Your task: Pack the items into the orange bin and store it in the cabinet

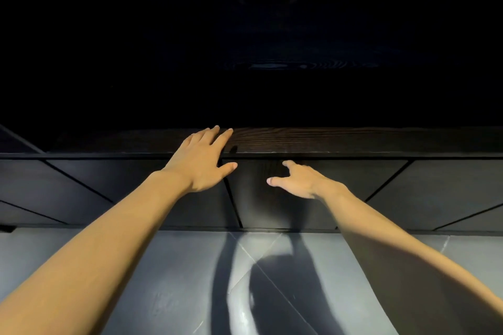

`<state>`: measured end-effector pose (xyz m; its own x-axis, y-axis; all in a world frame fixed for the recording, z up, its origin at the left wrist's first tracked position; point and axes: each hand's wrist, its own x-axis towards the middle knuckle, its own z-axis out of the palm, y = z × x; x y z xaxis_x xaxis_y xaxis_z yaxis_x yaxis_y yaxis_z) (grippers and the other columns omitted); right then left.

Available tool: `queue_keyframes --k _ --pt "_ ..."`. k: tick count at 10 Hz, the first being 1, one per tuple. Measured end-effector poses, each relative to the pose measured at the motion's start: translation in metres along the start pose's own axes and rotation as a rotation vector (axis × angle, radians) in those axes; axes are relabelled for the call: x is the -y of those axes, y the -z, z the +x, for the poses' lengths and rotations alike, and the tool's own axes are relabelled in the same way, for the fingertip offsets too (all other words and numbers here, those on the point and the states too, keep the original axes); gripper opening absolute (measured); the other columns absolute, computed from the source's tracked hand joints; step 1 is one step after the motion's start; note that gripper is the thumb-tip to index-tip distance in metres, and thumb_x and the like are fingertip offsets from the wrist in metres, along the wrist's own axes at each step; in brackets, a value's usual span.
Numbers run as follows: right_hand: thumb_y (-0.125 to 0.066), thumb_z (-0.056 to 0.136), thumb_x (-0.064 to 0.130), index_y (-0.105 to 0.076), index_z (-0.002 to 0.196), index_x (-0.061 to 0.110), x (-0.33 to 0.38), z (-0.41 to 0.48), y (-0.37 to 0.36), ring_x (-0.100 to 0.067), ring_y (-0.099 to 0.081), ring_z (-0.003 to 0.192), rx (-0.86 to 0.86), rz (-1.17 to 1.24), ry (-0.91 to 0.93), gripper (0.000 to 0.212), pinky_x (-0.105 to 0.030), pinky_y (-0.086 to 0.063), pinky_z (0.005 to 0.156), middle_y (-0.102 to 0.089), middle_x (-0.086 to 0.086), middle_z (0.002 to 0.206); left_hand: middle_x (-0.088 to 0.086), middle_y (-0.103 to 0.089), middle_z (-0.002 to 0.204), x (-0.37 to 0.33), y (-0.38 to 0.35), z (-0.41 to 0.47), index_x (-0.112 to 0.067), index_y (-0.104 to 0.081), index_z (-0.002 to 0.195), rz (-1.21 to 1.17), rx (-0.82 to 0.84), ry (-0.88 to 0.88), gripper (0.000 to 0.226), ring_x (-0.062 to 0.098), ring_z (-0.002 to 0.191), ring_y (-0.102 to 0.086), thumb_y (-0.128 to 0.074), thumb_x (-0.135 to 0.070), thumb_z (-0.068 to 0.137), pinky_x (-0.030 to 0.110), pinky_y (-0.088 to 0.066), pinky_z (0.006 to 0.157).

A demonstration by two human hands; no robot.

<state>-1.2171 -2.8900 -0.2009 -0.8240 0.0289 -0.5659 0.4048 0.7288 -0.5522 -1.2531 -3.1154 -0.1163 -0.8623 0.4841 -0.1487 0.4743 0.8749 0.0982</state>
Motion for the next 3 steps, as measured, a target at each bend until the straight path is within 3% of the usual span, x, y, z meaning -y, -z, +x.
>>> queue_keyframes --k 2,3 --pt "-0.049 0.08 0.064 0.003 0.145 0.039 0.008 -0.028 0.002 -0.032 -0.002 0.144 0.062 -0.106 -0.026 0.087 -0.048 -0.015 0.114 0.016 -0.011 0.155 0.008 -0.006 0.157 -0.007 0.016 -0.019 -0.025 -0.002 0.147 0.026 0.011 0.037 0.074 0.024 0.143 -0.005 -0.039 -0.053 0.09 0.037 -0.008 0.115" --pt "-0.043 0.083 0.066 0.003 0.144 0.041 0.016 -0.054 0.018 -0.029 0.003 0.144 -0.017 -0.154 0.05 0.081 -0.051 -0.011 0.115 0.009 -0.008 0.157 0.008 -0.005 0.157 -0.018 0.032 -0.031 -0.025 -0.001 0.147 0.047 0.015 0.028 0.074 0.024 0.143 -0.005 -0.038 -0.054 0.09 0.037 -0.008 0.115"
